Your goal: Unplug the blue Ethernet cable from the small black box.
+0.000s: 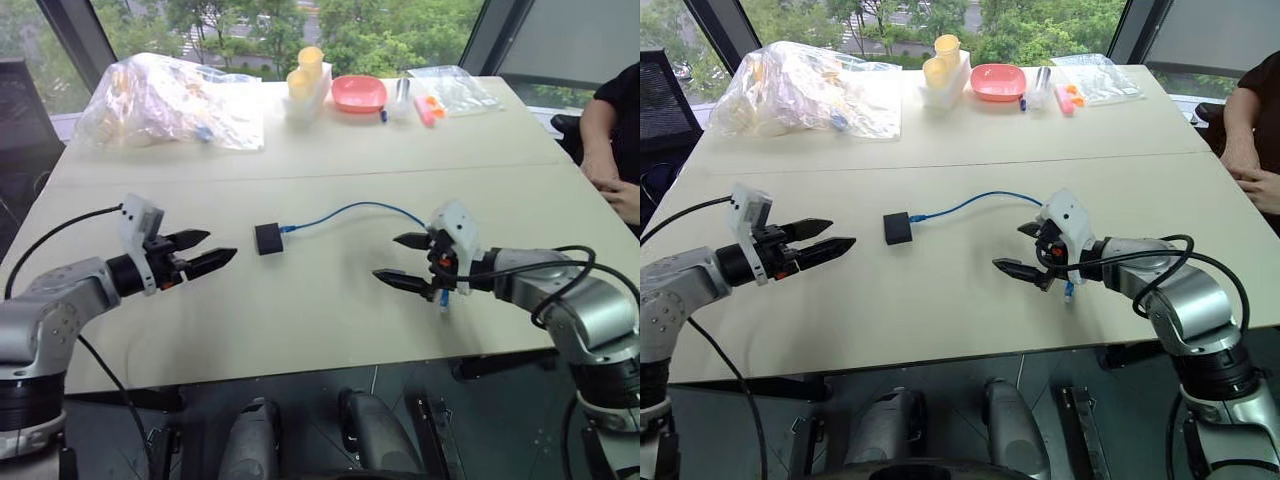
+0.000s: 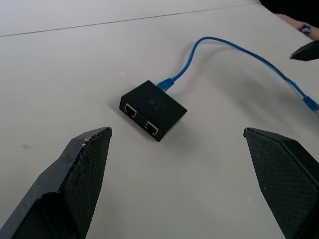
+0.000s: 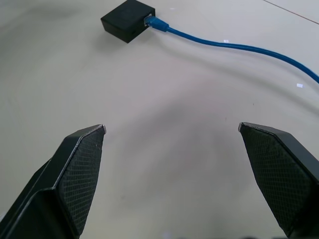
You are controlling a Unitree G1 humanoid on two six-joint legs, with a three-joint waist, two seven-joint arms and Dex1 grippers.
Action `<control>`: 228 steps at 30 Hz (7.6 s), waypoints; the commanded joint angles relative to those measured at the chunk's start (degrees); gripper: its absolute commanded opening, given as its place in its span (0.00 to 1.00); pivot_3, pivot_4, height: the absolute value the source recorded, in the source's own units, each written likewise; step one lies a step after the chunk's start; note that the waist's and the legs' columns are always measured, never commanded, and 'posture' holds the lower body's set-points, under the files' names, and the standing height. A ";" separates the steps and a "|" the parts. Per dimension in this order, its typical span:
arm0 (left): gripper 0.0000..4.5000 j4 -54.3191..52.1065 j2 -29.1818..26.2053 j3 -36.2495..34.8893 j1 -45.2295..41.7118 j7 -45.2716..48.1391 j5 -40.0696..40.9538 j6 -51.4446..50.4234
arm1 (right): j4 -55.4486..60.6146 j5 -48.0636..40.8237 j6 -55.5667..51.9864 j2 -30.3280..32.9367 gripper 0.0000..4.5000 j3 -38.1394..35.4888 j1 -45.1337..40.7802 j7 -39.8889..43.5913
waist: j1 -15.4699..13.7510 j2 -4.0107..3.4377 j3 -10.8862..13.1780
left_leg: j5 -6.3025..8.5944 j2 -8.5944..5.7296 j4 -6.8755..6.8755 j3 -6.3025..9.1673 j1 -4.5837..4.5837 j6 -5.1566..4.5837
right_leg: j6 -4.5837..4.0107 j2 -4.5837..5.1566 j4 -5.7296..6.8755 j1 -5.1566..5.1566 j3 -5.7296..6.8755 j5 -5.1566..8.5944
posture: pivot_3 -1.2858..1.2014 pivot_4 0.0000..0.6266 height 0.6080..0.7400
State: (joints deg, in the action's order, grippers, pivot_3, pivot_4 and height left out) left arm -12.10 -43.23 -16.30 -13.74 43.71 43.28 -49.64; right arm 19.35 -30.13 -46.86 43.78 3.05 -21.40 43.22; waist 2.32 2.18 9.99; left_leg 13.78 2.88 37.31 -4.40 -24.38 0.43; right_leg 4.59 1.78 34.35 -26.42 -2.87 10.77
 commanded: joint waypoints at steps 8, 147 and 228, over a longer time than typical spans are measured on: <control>0.99 0.85 1.90 -0.90 -2.23 -0.95 1.14 0.13 | 1.24 1.43 2.13 0.07 1.00 -1.53 0.34 0.07 | -0.19 0.00 0.00 | 0.00 0.00 0.08 0.01 0.03 0.00 | 0.01 -0.01 0.11 0.02 0.00 -0.01 | 0.52 0.24 1.00; 0.13 76.12 11.56 8.80 -61.45 48.33 -23.40 22.71 | 4.82 8.35 -4.02 -19.49 0.87 -9.51 -19.64 6.44 | -0.08 0.07 0.00 | -0.29 0.04 0.05 0.23 0.00 0.49 | 0.03 -0.21 1.12 -0.31 0.07 0.09 | 0.52 0.24 1.00; 0.13 59.58 6.52 23.74 -56.82 48.79 -4.37 12.26 | -7.06 -28.91 -2.27 -44.54 0.50 -13.22 -14.97 -25.21 | 0.30 0.05 0.00 | -0.32 0.05 0.57 0.49 -0.01 0.35 | -0.16 -0.24 1.71 -0.31 0.15 0.26 | 0.52 0.24 1.00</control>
State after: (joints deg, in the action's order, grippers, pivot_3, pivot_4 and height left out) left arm 48.59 -35.96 9.28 -69.74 92.27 38.69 -38.04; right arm 11.58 -57.84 -50.05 -0.69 -10.39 -35.95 18.12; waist 2.62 2.23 9.99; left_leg 13.46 2.93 37.88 -3.91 -24.39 0.78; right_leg 4.43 1.54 36.06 -26.73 -2.73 11.03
